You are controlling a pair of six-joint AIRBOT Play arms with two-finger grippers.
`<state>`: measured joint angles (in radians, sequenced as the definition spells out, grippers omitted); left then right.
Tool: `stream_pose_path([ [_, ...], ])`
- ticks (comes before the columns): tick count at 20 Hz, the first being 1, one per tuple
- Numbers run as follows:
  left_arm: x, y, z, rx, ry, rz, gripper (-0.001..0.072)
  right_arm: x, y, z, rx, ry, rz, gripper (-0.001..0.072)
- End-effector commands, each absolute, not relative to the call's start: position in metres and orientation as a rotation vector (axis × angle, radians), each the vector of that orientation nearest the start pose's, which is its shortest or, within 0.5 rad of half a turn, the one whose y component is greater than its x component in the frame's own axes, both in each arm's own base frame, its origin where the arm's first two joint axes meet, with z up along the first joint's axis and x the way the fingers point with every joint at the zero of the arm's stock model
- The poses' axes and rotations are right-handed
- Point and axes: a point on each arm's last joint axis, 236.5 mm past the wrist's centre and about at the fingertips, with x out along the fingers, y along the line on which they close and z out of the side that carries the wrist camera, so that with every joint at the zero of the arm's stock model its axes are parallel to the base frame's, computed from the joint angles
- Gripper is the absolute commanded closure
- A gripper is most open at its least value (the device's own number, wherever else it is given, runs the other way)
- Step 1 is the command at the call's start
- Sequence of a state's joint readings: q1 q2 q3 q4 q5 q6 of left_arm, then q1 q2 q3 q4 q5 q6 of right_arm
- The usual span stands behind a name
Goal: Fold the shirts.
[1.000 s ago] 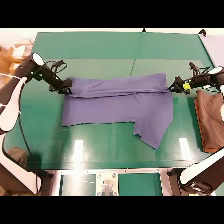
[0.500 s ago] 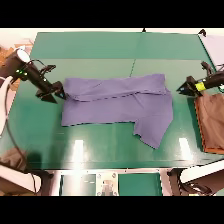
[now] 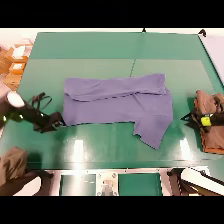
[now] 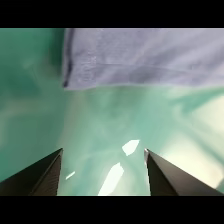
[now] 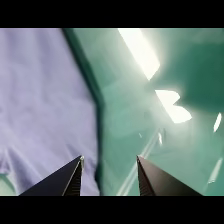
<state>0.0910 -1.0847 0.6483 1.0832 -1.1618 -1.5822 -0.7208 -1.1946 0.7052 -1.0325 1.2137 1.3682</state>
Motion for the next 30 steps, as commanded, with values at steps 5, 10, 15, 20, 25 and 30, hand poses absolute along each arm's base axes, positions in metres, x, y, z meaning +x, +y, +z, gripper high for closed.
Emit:
stream_pose_path([
  [5,0.296,-0.119,-0.092,-0.852,1.128,-0.012,0.0127,0.258,-0.015,-0.11,1.061,1.255,-0.107,0.0308],
  [10,0.324,-0.11,-0.082,-0.906,0.983,0.062,0.0187,0.258,0.01,-0.114,0.986,1.299,-0.045,0.0291],
  [15,0.321,-0.112,-0.083,-0.905,0.998,0.056,0.0573,0.254,0.016,-0.112,0.995,1.322,-0.021,0.028],
  [20,0.315,-0.116,-0.085,-0.896,1.028,0.039,0.0683,0.243,0.025,-0.11,1.0,1.373,0.014,0.0287],
  [25,0.315,-0.115,-0.085,-0.885,1.028,0.037,0.0684,0.233,0.032,-0.116,1.017,1.4,0.018,0.0514],
  [30,0.288,-0.118,-0.084,-0.765,1.148,-0.044,0.0684,0.222,0.022,-0.115,0.975,1.431,0.001,0.0698],
])
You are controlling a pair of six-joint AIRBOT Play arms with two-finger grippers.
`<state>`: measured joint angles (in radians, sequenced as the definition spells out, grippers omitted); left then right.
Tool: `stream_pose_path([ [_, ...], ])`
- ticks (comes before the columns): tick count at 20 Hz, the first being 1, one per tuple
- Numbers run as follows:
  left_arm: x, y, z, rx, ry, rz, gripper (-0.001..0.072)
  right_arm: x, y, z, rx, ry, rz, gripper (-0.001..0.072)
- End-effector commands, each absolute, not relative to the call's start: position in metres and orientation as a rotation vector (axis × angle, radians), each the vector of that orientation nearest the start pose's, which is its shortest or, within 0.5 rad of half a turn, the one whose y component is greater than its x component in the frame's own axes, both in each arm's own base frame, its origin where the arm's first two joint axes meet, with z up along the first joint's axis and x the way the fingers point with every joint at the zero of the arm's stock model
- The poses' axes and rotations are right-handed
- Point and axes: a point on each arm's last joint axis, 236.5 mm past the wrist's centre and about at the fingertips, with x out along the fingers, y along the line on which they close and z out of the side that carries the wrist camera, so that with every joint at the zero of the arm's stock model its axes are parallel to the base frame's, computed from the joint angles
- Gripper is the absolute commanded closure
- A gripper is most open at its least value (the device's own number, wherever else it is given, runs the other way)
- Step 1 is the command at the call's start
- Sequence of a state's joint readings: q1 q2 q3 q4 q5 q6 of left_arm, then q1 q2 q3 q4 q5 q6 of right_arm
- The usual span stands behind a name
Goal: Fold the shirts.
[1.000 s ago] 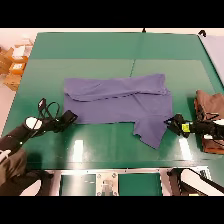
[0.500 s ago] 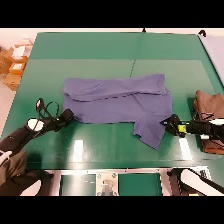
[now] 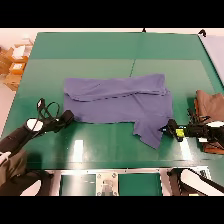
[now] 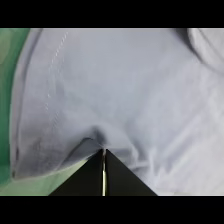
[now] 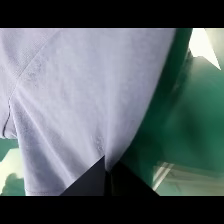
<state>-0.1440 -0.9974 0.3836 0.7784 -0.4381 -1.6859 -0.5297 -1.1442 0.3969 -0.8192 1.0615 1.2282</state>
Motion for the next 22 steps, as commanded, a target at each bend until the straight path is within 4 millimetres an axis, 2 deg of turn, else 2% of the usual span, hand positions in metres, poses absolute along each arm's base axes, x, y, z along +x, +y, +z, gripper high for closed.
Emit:
stream_pose_path([
  [1,0.275,-0.113,-0.084,-0.713,1.2,-0.055,0.0684,0.218,0.011,-0.114,0.964,1.441,-0.05,0.0698],
  [2,0.26,-0.105,-0.084,-0.681,1.251,-0.044,0.0684,0.211,0.002,-0.113,0.951,1.453,-0.105,0.0698],
  [4,0.242,-0.086,-0.084,-0.614,1.303,-0.01,0.0684,0.2,-0.009,-0.111,0.922,1.475,-0.176,0.0698],
  [6,0.246,-0.08,-0.082,-0.617,1.279,0.007,0.0684,0.203,-0.007,-0.108,0.934,1.458,-0.169,0.0698],
  [8,0.257,-0.083,-0.077,-0.657,1.233,0.005,0.0683,0.208,-0.002,-0.105,0.957,1.443,-0.149,0.0698],
  [9,0.258,-0.087,-0.075,-0.686,1.232,0.001,0.057,0.209,0.001,-0.104,0.96,1.442,-0.14,0.0697],
  [10,0.253,-0.091,-0.076,-0.702,1.254,-0.005,0.0218,0.21,0.003,-0.104,0.955,1.445,-0.133,0.0698],
  [11,0.243,-0.095,-0.077,-0.707,1.301,-0.015,0.0029,0.209,0.005,-0.104,0.945,1.45,-0.125,0.0698],
  [14,0.21,-0.102,-0.085,-0.685,1.441,-0.038,0.0057,0.21,0.006,-0.104,0.938,1.451,-0.121,0.0697],
  [16,0.189,-0.107,-0.097,-0.718,1.501,-0.03,0.0058,0.212,0.004,-0.105,0.923,1.438,-0.117,0.0698],
  [18,0.175,-0.131,-0.104,-0.855,1.527,-0.063,0.0058,0.214,0.003,-0.105,0.922,1.431,-0.121,0.0698],
  [20,0.196,-0.152,-0.097,-0.973,1.41,-0.125,0.0058,0.216,0.001,-0.105,0.919,1.418,-0.125,0.0697],
  [22,0.221,-0.154,-0.091,-0.987,1.292,-0.13,0.0056,0.217,0.001,-0.105,0.921,1.416,-0.125,0.0697],
])
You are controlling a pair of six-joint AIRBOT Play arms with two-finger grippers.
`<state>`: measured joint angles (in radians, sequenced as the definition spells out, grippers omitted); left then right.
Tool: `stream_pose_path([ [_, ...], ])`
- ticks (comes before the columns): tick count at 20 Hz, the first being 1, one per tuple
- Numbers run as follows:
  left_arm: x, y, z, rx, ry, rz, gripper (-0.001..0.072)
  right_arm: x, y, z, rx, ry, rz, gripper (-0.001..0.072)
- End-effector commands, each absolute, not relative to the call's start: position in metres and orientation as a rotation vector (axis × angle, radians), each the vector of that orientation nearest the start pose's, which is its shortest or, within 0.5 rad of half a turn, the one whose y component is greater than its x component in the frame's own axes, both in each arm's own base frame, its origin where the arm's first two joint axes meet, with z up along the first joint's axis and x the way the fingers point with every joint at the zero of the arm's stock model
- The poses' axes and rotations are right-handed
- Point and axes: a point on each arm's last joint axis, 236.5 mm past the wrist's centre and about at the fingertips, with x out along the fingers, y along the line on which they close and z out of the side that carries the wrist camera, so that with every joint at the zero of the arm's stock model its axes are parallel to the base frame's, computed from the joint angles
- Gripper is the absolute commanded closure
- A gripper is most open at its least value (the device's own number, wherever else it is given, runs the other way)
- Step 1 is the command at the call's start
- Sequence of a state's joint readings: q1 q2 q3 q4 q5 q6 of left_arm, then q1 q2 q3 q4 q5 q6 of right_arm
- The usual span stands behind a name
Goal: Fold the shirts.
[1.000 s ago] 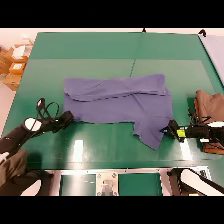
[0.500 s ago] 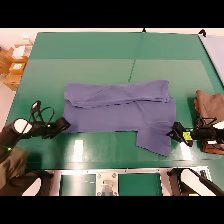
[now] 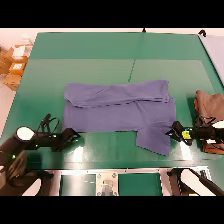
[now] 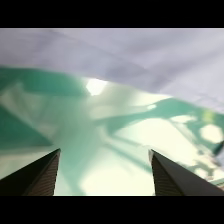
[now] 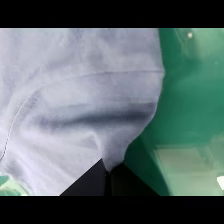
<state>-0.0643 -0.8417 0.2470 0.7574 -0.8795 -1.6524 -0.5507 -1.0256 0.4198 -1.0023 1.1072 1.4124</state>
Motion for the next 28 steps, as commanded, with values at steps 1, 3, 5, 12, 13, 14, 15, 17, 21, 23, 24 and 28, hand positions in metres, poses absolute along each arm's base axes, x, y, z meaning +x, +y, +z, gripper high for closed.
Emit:
stream_pose_path([
  [1,0.227,-0.15,-0.092,-0.973,1.261,-0.116,0.0056,0.217,0.001,-0.105,0.923,1.415,-0.124,0.0697],
  [3,0.243,-0.138,-0.092,-0.968,1.185,-0.075,0.0056,0.22,0.004,-0.103,0.928,1.405,-0.108,0.0698],
  [5,0.262,-0.123,-0.09,-0.962,1.089,-0.023,0.0056,0.223,0.007,-0.1,0.936,1.39,-0.087,0.0697],
  [12,0.275,-0.111,-0.088,-1.026,1.026,0.054,0.0057,0.225,0.006,-0.101,0.929,1.382,-0.085,0.0697],
  [13,0.276,-0.108,-0.09,-1.038,1.016,0.072,0.0057,0.225,0.006,-0.101,0.929,1.381,-0.086,0.0697],
  [14,0.275,-0.105,-0.093,-1.061,1.011,0.098,0.0057,0.225,0.005,-0.101,0.929,1.381,-0.086,0.0697],
  [15,0.272,-0.104,-0.098,-1.092,1.011,0.125,0.0057,0.225,0.005,-0.101,0.93,1.38,-0.086,0.0697],
  [17,0.266,-0.103,-0.105,-1.143,1.019,0.156,0.0057,0.226,0.006,-0.1,0.928,1.381,-0.083,0.0697],
  [21,0.277,-0.1,-0.1,-1.169,0.943,0.182,0.0058,0.228,0.009,-0.1,0.916,1.378,-0.07,0.0697],
  [23,0.284,-0.1,-0.096,-1.166,0.887,0.188,0.0315,0.228,0.01,-0.1,0.914,1.379,-0.068,0.0697],
  [24,0.285,-0.102,-0.095,-1.165,0.881,0.184,0.0348,0.227,0.01,-0.1,0.914,1.379,-0.068,0.0697],
  [28,0.283,-0.106,-0.095,-1.163,0.896,0.173,0.0684,0.227,0.01,-0.1,0.914,1.38,-0.067,0.0697],
])
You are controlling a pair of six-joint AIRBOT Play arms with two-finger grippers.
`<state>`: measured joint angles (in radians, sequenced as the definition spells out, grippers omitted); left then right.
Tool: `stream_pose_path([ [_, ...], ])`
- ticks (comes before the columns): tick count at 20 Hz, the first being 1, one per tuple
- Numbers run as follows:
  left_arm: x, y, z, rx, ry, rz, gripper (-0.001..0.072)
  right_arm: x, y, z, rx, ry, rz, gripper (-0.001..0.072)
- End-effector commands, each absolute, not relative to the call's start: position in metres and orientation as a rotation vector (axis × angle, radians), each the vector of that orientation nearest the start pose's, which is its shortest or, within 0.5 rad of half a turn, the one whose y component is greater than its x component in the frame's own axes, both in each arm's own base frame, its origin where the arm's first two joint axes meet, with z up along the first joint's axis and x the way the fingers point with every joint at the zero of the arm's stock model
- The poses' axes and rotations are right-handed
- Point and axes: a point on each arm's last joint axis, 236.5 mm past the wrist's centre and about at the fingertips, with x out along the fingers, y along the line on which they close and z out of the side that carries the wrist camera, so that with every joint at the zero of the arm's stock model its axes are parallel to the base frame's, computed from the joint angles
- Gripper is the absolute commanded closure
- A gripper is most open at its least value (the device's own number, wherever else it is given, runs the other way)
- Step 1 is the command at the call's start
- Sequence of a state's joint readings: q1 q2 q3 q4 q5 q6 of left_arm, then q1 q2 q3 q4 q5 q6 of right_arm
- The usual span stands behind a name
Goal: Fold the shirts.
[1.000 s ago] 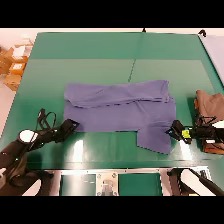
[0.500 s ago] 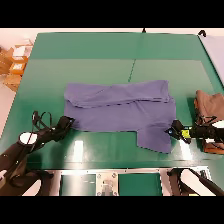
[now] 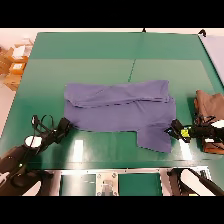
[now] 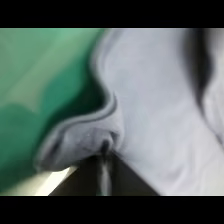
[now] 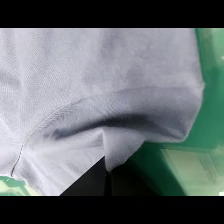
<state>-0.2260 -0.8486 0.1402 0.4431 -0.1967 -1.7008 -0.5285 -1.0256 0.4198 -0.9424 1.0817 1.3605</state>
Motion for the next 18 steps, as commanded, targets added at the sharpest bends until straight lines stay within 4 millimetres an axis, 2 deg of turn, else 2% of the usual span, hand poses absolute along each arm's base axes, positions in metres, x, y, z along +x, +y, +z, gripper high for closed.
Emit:
stream_pose_path([
  [1,0.281,-0.108,-0.096,-1.161,0.906,0.167,0.0684,0.227,0.01,-0.1,0.913,1.381,-0.066,0.0697],
  [4,0.274,-0.126,-0.092,-1.11,0.975,0.078,0.0685,0.224,0.01,-0.1,0.905,1.394,-0.06,0.0698],
  [6,0.269,-0.136,-0.088,-1.081,1.017,0.02,0.0685,0.213,0.005,-0.102,0.883,1.444,-0.089,0.0698],
  [9,0.255,-0.14,-0.092,-1.045,1.108,-0.023,0.0685,0.198,-0.004,-0.103,0.853,1.493,-0.148,0.0698],
  [15,0.23,-0.151,-0.096,-1.0,1.232,-0.087,0.0686,0.175,-0.022,-0.092,0.779,1.511,-0.266,0.0698],
  [18,0.238,-0.151,-0.081,-0.867,1.237,-0.155,0.0686,0.179,-0.017,-0.088,0.802,1.496,-0.252,0.0698],
])
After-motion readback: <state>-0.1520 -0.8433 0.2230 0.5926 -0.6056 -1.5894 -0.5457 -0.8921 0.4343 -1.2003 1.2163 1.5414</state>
